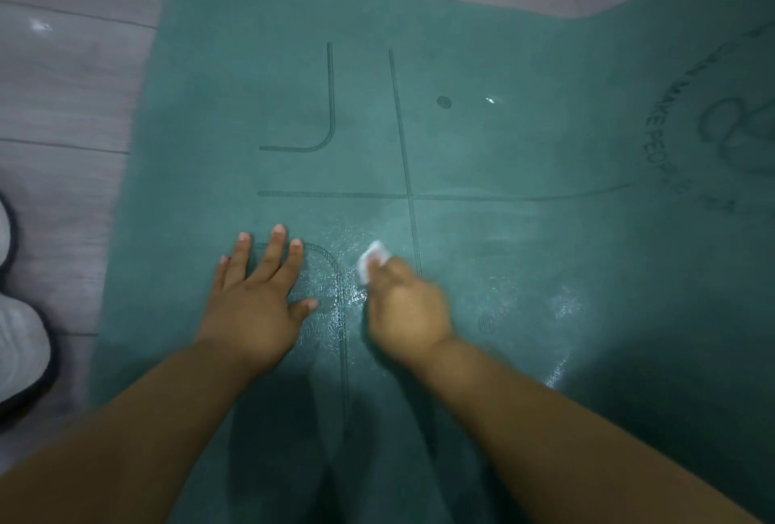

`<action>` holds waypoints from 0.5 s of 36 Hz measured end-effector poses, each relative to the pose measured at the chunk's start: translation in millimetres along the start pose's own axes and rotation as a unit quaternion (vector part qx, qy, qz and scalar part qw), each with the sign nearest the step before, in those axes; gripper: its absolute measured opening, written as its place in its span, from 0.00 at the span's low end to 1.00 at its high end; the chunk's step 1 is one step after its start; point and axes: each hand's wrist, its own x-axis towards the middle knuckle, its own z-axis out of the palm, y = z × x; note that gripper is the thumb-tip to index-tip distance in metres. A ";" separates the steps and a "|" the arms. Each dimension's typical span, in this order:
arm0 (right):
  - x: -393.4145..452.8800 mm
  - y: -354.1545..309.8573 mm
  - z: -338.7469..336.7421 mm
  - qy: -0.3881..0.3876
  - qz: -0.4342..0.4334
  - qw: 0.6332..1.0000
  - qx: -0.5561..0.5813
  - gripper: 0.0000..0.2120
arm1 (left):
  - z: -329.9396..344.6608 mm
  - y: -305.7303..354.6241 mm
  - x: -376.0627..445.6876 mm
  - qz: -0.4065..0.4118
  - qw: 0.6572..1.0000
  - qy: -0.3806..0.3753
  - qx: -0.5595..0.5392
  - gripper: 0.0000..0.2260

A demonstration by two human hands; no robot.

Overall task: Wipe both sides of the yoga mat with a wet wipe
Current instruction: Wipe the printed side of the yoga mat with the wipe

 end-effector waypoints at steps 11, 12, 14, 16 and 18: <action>-9.8 131.9 -55.1 0.079 0.433 0.898 0.000 0.15 | 2.9 -1.2 1.5 0.004 1.000 0.001 -0.009 0.32; -10.5 116.0 -48.0 0.068 0.451 0.890 0.003 0.14 | 3.1 -1.1 1.6 0.003 1.000 0.002 -0.008 0.32; -15.9 73.3 -23.5 0.075 0.381 0.922 -0.004 0.17 | 3.3 -1.1 1.5 0.001 1.000 0.000 -0.005 0.32; -25.8 27.7 -5.1 0.068 0.191 0.979 0.022 0.19 | 2.5 -0.7 1.7 0.000 1.000 -0.004 -0.002 0.32; -40.1 0.3 1.0 -0.022 0.001 1.000 -0.006 0.21 | 1.2 0.0 1.9 -0.001 1.000 -0.007 0.001 0.32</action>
